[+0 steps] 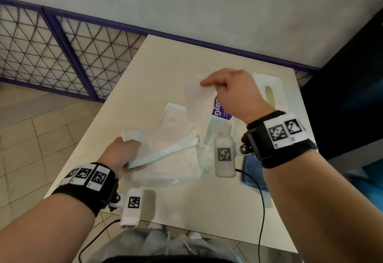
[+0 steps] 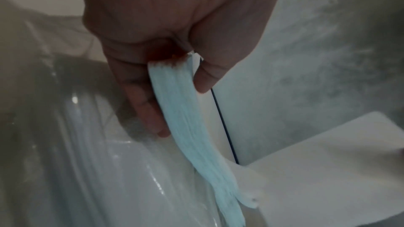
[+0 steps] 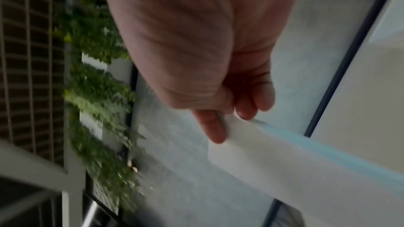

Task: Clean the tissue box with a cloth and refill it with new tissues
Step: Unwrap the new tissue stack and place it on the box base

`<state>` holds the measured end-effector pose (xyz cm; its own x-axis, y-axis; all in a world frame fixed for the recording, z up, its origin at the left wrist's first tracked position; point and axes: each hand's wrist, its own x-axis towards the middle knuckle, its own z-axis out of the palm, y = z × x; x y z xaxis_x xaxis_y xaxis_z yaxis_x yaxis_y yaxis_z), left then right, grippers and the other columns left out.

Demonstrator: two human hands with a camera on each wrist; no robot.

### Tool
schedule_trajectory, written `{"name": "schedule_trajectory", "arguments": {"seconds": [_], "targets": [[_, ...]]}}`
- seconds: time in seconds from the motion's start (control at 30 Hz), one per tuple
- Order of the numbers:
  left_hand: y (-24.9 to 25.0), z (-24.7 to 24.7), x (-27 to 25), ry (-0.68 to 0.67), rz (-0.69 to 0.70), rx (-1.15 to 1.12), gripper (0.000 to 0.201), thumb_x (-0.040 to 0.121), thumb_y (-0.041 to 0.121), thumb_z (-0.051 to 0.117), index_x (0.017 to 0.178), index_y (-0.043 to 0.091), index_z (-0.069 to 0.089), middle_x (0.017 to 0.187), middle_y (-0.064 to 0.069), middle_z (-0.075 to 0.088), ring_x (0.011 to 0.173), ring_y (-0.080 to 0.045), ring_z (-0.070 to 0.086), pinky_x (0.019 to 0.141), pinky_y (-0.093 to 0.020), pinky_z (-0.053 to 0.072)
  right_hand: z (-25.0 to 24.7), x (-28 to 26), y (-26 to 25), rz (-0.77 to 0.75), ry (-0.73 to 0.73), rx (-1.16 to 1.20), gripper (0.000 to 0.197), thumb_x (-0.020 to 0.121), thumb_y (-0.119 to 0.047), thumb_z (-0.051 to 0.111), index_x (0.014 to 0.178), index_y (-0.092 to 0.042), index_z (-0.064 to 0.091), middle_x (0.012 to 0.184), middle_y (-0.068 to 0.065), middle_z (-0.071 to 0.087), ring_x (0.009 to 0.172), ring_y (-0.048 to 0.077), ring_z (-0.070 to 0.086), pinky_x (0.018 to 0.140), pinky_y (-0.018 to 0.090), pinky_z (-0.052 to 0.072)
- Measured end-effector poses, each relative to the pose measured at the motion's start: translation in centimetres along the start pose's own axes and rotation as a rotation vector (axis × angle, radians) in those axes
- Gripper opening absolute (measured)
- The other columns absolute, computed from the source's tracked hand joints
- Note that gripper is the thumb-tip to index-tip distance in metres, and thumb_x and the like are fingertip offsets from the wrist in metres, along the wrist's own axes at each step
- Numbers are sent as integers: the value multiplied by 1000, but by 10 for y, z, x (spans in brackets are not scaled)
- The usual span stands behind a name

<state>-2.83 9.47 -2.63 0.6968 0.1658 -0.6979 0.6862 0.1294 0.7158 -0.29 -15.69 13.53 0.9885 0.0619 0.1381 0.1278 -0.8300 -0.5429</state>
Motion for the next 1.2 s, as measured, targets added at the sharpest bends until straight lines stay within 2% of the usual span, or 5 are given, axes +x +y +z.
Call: {"name": "schedule_trajectory", "arguments": {"seconds": [0.13, 0.53, 0.73, 0.97, 1.2], "targets": [[4, -5, -3, -21, -84, -172, 31, 94, 37, 55, 114, 14, 55, 120, -15, 56, 107, -41, 56, 71, -59, 55, -7, 3, -7, 123, 191, 487, 38, 93, -1, 44, 101, -27, 71, 104, -9, 69, 57, -2, 62, 65, 14, 54], [3, -9, 0, -79, -82, -231, 73, 84, 79, 25, 117, 24, 59, 110, -4, 71, 98, -28, 67, 75, -52, 56, 131, -16, 52, 521, -118, 733, 40, 91, 6, 47, 100, -27, 67, 112, 1, 65, 61, 11, 61, 58, 21, 51], [-4, -8, -2, -27, 56, 81, 33, 80, 29, 73, 107, 20, 57, 112, -10, 66, 101, -33, 64, 77, -55, 57, 141, -14, 56, 432, -239, 210, 37, 89, -32, 57, 126, -30, 56, 135, 2, 51, 114, 20, 56, 97, 28, 43], [-4, -20, -3, -183, 394, 156, 30, 79, 8, 69, 95, 30, 57, 95, -2, 63, 90, -24, 58, 80, -36, 48, 137, -14, 76, 532, -391, 629, 138, 47, -44, 92, 149, -38, 0, 146, 8, 43, 134, 21, 43, 113, 45, 34], [10, -28, -14, -275, 523, 8, 40, 54, 24, 76, 90, 31, 59, 88, 0, 61, 86, -20, 55, 79, -32, 44, 120, -40, 66, 329, -195, 1131, 55, 55, 8, 72, 104, -17, 65, 96, 8, 71, 92, 25, 68, 84, 40, 56]]}}
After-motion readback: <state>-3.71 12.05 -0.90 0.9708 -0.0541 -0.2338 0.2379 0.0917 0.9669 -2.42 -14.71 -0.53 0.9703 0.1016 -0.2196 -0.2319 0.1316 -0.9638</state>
